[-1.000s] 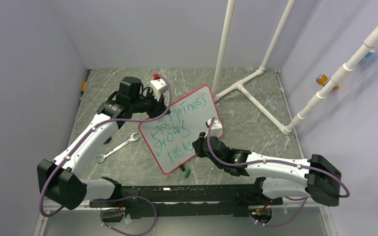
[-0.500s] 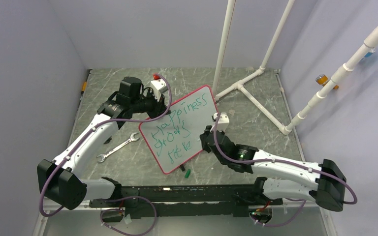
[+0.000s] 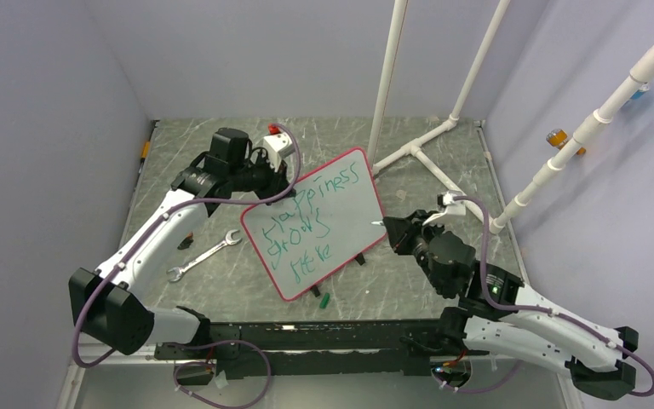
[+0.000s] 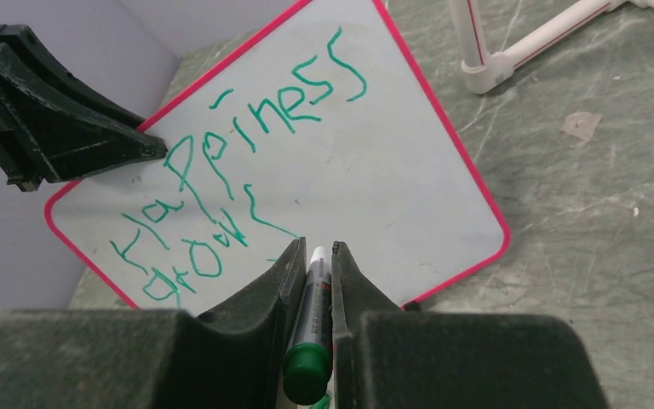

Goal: Write a sentence on the whiteboard

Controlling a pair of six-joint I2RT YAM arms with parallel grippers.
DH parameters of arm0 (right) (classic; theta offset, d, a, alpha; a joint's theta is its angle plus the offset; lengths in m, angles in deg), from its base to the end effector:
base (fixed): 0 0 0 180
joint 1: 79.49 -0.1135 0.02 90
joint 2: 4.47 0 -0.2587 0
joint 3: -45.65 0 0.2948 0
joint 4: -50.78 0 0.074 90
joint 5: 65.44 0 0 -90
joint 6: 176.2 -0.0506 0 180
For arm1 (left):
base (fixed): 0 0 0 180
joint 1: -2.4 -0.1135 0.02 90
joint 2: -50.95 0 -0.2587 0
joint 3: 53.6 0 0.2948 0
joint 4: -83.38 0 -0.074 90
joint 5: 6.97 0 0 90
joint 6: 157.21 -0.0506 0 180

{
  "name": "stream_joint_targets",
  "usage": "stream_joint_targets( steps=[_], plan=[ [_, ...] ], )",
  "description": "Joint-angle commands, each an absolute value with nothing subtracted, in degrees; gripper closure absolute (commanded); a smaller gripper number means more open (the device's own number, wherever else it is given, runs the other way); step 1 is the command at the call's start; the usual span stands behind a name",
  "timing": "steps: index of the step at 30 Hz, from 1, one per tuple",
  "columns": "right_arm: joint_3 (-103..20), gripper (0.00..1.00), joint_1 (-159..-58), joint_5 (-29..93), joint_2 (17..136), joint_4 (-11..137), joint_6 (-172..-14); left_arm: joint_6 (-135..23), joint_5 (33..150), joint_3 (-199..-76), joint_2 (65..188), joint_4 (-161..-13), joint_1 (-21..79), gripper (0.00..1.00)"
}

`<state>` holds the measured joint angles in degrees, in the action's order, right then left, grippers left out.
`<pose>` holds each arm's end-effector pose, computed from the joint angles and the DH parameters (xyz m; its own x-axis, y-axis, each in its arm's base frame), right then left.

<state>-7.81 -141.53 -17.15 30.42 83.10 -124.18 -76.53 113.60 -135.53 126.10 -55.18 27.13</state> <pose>0.1216 0.1572 0.3288 -0.3071 0.4012 -0.8630 -0.2123 0.8550 0.4731 0.3009 -0.1669 0.3315 -0.3899 0.3331 -0.8585 0.8141 0.5605 -0.1522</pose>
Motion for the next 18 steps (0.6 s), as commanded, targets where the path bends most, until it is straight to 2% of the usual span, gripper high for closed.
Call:
stream_joint_targets(
  steps=[1, 18],
  plan=[
    [-8.4, 1.00, -141.5, -18.9, 27.9, 87.4, -125.1, -80.7, 112.0, -138.8, 127.4, -51.7, 27.2, 1.00],
    [-7.6, 1.00, -141.5, -20.1, 22.6, 91.3, -127.1, -79.3, 113.1, -138.6, 125.9, -43.4, 27.2, 1.00]
  ],
)
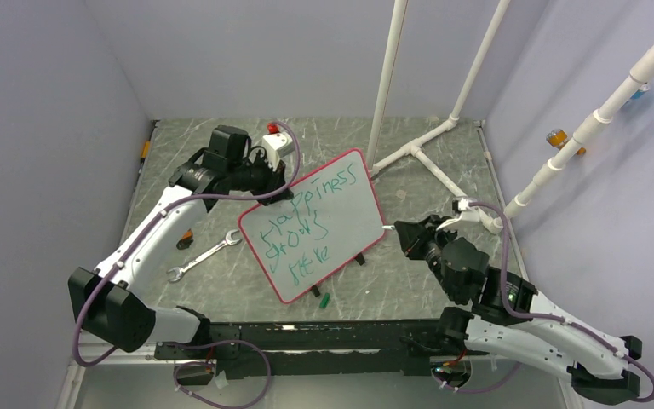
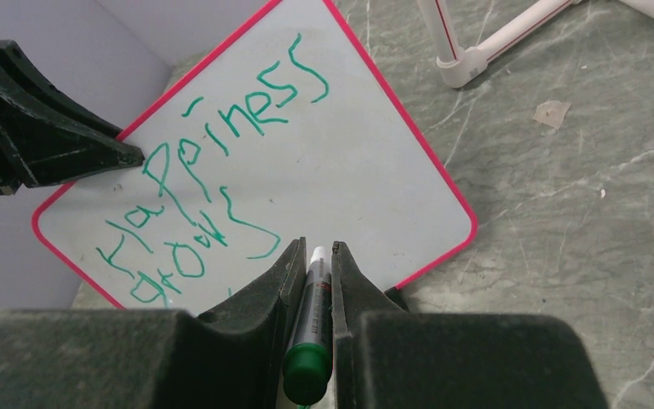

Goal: Write a sentence on the whiteboard

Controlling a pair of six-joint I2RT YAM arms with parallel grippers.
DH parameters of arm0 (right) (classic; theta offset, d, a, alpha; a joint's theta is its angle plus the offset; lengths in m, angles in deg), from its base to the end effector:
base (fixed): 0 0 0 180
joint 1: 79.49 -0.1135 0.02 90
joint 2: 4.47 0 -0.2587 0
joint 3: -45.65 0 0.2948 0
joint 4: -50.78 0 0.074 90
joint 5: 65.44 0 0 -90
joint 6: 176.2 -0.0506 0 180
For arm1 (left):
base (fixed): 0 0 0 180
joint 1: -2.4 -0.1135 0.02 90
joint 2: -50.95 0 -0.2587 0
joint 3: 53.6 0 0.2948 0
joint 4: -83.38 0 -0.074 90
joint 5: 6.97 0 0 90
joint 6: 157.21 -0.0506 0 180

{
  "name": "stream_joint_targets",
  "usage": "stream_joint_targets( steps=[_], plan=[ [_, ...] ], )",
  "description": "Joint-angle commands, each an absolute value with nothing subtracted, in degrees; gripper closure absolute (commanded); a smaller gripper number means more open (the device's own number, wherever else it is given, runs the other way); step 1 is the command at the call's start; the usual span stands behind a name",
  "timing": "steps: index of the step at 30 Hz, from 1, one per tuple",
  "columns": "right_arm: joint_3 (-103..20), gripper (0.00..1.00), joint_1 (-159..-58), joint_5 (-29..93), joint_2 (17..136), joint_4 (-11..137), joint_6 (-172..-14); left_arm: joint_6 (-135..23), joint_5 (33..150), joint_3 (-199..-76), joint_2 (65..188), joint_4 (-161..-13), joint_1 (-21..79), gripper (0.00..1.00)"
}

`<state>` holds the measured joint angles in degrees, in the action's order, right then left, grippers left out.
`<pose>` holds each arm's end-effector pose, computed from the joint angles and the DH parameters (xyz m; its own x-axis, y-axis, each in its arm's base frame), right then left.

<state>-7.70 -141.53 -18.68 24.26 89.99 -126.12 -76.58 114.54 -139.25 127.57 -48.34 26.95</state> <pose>0.1096 0.1325 0.3327 -0.3040 0.4243 -0.8529 -0.1793 0.8538 0.4887 0.3001 -0.1661 0.3373 -0.4502 0.3583 -0.8179 0.8064 0.5564 -0.2002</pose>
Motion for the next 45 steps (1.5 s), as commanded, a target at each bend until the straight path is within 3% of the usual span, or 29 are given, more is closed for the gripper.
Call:
stream_joint_targets(
  steps=[1, 13, 45],
  plan=[
    [-7.2, 1.00, -141.5, -20.1, 22.2, 91.5, -127.4, -79.1, 113.0, -138.2, 125.7, -43.6, 27.2, 1.00],
    [-6.5, 1.00, -141.5, -19.8, 20.6, 92.5, -128.7, -78.7, 110.8, -133.6, 127.3, -44.8, 27.1, 0.99],
    [-5.4, 1.00, -141.5, -20.1, 21.0, 92.6, -130.1, -80.4, 103.0, -131.9, 126.0, -49.1, 27.2, 0.62]
  ],
)
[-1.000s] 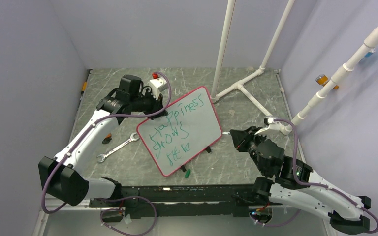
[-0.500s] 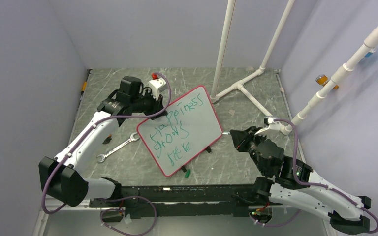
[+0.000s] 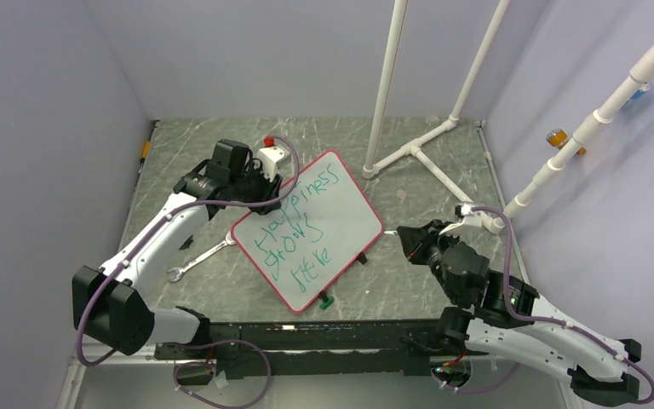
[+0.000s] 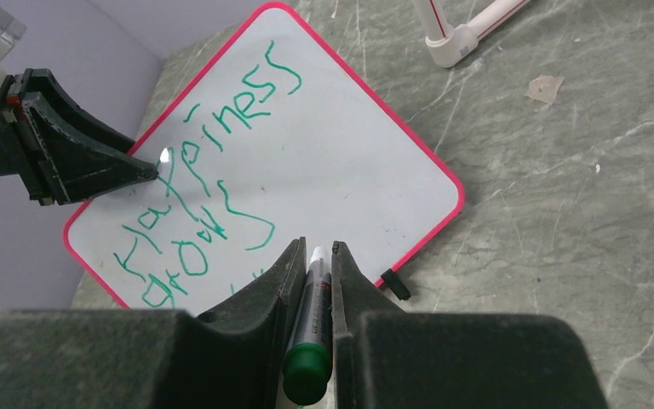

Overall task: Write a sentence on the whiteboard
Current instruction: Write a sentence on the whiteboard, then move the whiteboard to the center of the board.

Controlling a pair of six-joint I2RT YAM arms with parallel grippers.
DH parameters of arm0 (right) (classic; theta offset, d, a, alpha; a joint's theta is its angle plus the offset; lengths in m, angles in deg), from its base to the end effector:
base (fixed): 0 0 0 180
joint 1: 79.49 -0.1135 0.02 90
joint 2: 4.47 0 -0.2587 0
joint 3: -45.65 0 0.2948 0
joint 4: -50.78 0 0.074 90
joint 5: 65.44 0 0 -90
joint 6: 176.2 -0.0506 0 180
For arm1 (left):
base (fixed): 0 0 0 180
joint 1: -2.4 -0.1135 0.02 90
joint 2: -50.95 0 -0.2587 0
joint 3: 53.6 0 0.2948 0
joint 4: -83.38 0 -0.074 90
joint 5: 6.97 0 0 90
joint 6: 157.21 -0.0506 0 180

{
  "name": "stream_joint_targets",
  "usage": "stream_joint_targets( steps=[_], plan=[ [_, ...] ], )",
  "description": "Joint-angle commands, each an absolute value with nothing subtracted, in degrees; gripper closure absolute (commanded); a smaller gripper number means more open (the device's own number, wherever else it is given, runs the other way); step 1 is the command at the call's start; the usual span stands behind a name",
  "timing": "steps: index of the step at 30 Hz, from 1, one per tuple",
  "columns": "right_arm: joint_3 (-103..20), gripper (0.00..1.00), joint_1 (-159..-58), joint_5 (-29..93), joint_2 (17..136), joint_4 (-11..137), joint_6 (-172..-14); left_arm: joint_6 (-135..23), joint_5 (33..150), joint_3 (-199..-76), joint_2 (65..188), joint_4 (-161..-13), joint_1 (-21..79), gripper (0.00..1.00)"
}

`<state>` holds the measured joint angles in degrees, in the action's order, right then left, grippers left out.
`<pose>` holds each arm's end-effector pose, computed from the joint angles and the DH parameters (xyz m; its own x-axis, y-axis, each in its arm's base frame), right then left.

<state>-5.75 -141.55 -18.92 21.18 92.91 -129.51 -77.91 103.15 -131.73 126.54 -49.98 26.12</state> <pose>0.1050 0.1237 0.3223 -0.3237 0.4520 -0.8312 -0.1507 0.8427 0.5169 0.3019 -0.1517 0.2926 -0.5139 0.4162 -0.7501 0.7117 0.6951 -0.1019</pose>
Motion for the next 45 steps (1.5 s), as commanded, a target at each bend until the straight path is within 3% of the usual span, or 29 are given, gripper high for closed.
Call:
stream_joint_targets(
  steps=[1, 14, 31, 38, 45],
  plan=[
    [-5.3, 1.00, -141.5, -20.1, 21.0, 92.5, -130.2, -80.4, 103.0, -132.0, 126.2, -49.1, 27.2, 0.62],
    [-5.1, 1.00, -141.5, -19.9, 20.9, 92.7, -130.8, -80.6, 102.1, -134.6, 126.8, -49.6, 27.2, 0.50],
    [-5.7, 1.00, -141.5, -20.0, 21.3, 92.7, -130.9, -81.1, 100.9, -142.3, 124.5, -44.7, 27.4, 0.47],
    [-5.9, 1.00, -141.5, -20.1, 21.7, 92.7, -131.1, -78.2, 98.4, -141.3, 119.7, -40.9, 31.9, 0.51],
    [-7.4, 1.00, -141.5, -21.7, 22.9, 94.6, -132.2, -66.8, 99.4, -130.6, 113.2, -45.7, 42.5, 0.62]
  ],
)
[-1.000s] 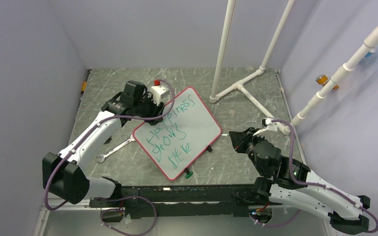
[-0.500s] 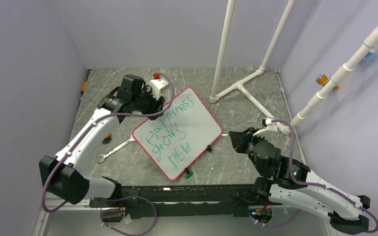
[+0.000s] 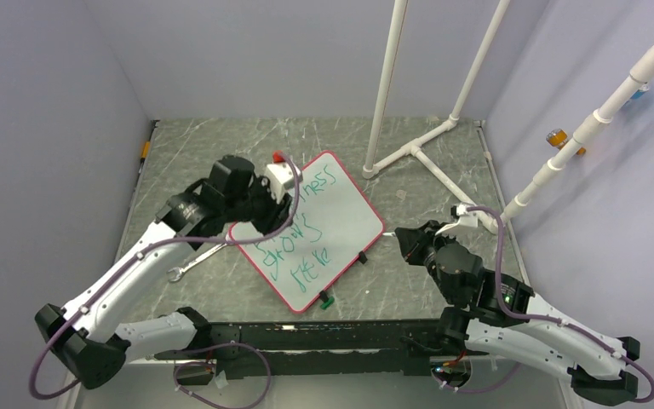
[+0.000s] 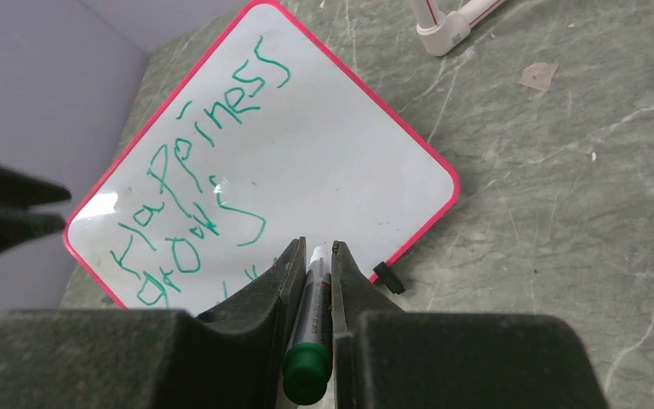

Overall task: Write a sentence on the whiteboard
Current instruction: Move the whiteboard to the center of the board.

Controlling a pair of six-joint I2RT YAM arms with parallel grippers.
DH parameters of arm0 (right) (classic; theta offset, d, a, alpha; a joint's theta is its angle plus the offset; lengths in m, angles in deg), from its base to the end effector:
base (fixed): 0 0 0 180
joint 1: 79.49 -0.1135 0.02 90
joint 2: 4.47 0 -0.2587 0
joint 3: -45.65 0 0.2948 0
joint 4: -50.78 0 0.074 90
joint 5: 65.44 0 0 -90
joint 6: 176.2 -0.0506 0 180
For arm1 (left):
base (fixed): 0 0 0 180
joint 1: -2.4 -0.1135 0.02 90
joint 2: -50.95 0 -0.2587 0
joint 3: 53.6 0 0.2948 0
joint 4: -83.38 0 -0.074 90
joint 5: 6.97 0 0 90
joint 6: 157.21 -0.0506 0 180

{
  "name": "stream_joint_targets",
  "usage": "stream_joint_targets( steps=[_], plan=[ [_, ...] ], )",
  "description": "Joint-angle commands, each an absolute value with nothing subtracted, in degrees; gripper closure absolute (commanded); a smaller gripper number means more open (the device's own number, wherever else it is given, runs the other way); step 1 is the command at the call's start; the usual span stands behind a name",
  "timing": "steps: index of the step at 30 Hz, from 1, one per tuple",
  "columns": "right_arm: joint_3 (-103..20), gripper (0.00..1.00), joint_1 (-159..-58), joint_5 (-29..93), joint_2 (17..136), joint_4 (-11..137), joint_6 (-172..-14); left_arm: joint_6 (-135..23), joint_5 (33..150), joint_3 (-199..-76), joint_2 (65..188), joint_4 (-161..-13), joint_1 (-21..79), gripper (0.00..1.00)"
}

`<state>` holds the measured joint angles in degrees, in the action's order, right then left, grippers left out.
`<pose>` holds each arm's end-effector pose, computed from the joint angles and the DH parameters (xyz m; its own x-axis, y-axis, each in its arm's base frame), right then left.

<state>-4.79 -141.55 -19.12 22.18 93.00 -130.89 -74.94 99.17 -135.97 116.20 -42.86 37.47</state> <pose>0.1075 0.1280 0.3135 -0.3387 0.4468 -0.8280 -0.1318 0.8488 0.5120 0.2307 -0.1792 0.3620 -0.3852 0.4283 -0.8174 0.7935 0.6059 -0.0565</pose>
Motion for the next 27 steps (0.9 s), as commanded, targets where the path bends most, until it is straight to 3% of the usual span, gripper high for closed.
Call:
stream_joint_targets(
  steps=[1, 9, 18, 27],
  plan=[
    [-7.9, 1.00, -141.5, -22.2, 23.1, 95.3, -132.9, -64.4, 99.3, -129.0, 112.6, -47.1, 44.1, 0.64],
    [-13.7, 1.00, -141.5, -26.4, 26.7, 105.0, -142.0, -49.1, 97.2, -117.2, 115.3, -65.2, 56.7, 0.82],
    [-18.7, 1.00, -141.5, -31.2, 30.7, 117.6, -152.2, -38.8, 94.5, -119.8, 133.3, -76.9, 65.4, 1.00],
    [-18.7, 1.00, -141.5, -31.8, 28.4, 120.1, -153.8, -36.5, 88.3, -125.8, 146.7, -77.4, 69.1, 1.00]
  ],
)
